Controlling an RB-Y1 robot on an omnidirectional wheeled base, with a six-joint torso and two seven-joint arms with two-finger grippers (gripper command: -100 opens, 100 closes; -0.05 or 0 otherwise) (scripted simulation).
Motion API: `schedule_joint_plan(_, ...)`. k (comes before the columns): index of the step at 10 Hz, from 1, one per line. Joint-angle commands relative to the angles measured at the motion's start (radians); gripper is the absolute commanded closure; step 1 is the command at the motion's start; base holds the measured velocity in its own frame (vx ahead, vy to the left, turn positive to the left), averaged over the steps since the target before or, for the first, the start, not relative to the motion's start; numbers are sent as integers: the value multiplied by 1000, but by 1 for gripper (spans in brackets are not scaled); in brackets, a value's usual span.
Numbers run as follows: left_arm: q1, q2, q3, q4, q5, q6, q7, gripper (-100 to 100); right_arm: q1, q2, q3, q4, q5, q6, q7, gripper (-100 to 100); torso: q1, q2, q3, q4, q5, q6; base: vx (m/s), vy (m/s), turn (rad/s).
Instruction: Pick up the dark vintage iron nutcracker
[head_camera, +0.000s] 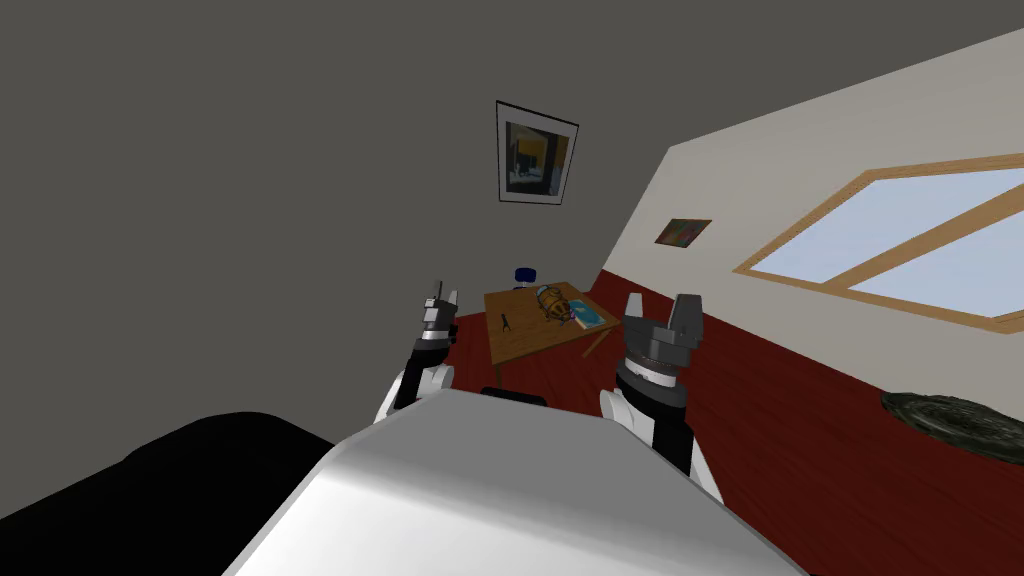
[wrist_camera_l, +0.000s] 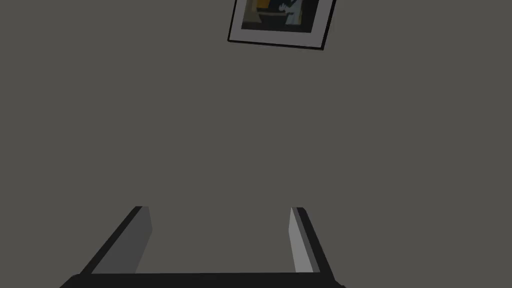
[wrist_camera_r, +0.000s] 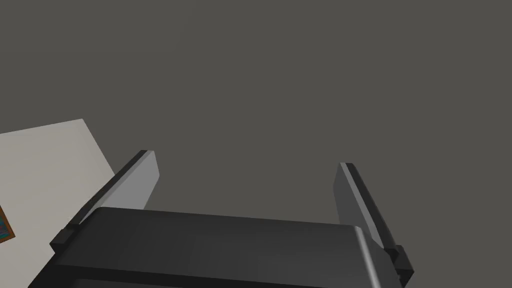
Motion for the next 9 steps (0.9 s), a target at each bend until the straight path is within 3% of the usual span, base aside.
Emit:
schedule_joint_plan(1, 11, 31, -3, 12, 8, 9, 16, -100, 0, 0, 0, 0, 0, 0, 0, 0, 0, 0, 0, 0, 0, 0, -22, -9, -147)
schedule_joint_plan(7, 69, 175, -7, 95, 55, 54, 112, -100, 0, 0, 0, 0, 0, 0, 0, 0, -1, 3, 2, 1, 0, 0, -47, -26, -206)
schedule_joint_plan(8, 69, 175, -7, 95, 55, 54, 112, -100, 0, 0, 0, 0, 0, 0, 0, 0, -2, 3, 2, 1, 0, 0, -30, -22, -77)
schedule_joint_plan(9, 81, 207, -5, 117, 66, 64, 133, -100, 0, 0, 0, 0, 0, 0, 0, 0, -1, 3, 2, 1, 0, 0, -22, -17, -181)
